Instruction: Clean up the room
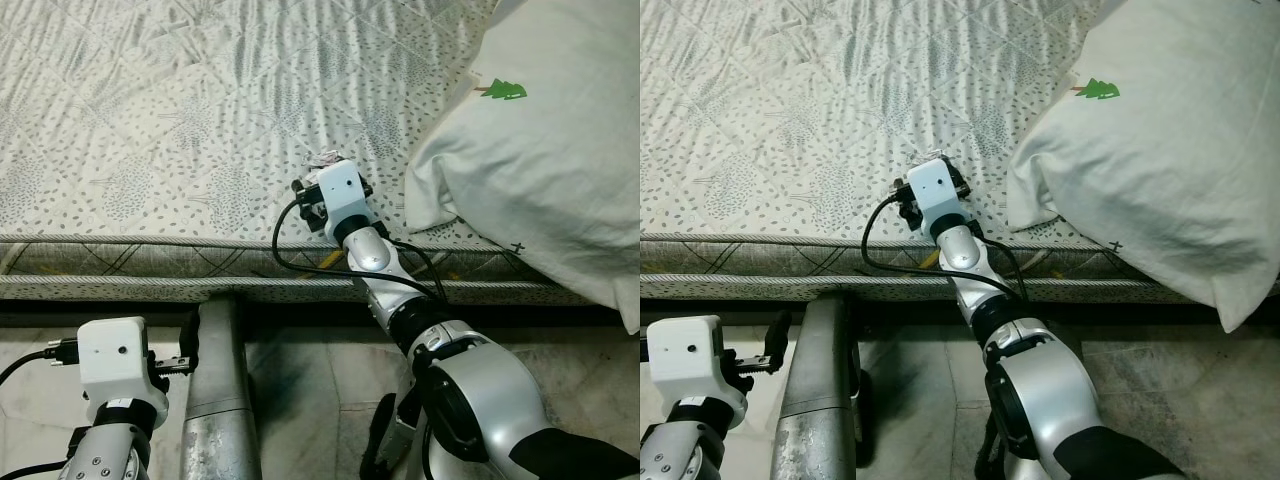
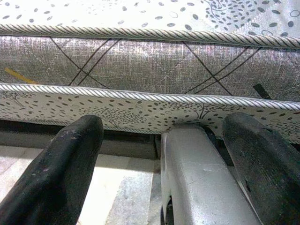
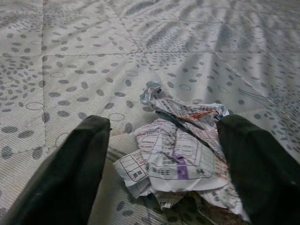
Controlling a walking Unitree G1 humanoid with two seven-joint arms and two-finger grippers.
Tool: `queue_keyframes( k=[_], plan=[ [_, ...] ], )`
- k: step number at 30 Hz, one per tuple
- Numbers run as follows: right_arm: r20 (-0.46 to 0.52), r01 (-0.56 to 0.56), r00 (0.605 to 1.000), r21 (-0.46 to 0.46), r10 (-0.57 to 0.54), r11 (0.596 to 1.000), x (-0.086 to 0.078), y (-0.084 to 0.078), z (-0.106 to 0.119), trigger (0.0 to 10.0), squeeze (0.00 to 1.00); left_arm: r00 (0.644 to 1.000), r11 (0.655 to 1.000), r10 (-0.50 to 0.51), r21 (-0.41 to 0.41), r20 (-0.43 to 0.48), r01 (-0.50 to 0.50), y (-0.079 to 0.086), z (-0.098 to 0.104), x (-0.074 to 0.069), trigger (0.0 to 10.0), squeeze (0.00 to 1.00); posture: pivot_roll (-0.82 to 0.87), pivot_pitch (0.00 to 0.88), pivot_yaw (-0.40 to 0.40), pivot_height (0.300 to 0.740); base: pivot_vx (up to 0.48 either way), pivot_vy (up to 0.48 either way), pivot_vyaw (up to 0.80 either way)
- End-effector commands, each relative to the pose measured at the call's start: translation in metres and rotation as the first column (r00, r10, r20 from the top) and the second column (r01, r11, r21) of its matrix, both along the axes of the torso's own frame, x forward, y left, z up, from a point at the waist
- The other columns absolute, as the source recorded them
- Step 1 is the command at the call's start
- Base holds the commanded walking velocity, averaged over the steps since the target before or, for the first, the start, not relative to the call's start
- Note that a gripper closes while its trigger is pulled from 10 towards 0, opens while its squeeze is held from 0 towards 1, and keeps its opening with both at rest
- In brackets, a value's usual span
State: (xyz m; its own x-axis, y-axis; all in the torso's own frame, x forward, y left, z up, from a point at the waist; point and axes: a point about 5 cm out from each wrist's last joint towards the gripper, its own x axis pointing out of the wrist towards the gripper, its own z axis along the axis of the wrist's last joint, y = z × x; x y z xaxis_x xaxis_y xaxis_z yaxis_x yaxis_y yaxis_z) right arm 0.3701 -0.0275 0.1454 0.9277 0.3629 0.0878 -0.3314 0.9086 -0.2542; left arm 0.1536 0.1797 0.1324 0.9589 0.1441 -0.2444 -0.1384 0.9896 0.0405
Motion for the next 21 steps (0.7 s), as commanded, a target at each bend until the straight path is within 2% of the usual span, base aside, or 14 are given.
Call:
queue_keyframes(
  k=[1,8,14,18,21],
  plan=[
    [-0.029,-0.012,1.000,-0.022,0.011,1.000,-0.003,0.003,-0.007,0.0,0.00,0.999,1.000,0.003,0.011,-0.041,-0.003,0.002,-0.006,-0.003,10.0,0.00,0.32,0.310,-0.030,0.491,0.000,0.000,0.00],
    [-0.032,-0.005,0.999,-0.075,0.003,0.997,-0.003,0.002,-0.011,0.0,0.00,0.999,1.000,0.007,0.015,-0.040,-0.006,0.003,-0.006,-0.001,10.0,0.00,0.32,0.299,-0.029,0.491,0.000,0.000,0.00],
    [-0.094,0.040,0.994,-0.190,-0.059,0.981,-0.002,-0.009,-0.025,0.0,0.00,0.999,1.000,0.006,0.015,-0.036,-0.005,0.003,-0.007,0.003,10.0,0.00,0.32,0.292,-0.032,0.491,0.000,0.000,0.00],
    [-0.117,0.046,0.990,-0.244,-0.077,0.969,-0.002,-0.014,-0.031,0.0,0.00,0.999,1.000,0.009,0.012,-0.033,-0.009,0.003,-0.007,0.006,10.0,0.00,0.31,0.281,-0.037,0.491,0.000,0.000,0.00],
    [-0.122,0.048,0.989,-0.252,-0.081,0.967,-0.001,-0.017,-0.032,0.0,0.00,1.000,1.000,0.012,0.008,-0.027,-0.012,0.003,-0.008,0.009,10.0,0.00,0.31,0.270,-0.041,0.491,0.000,0.000,0.00]
  ],
)
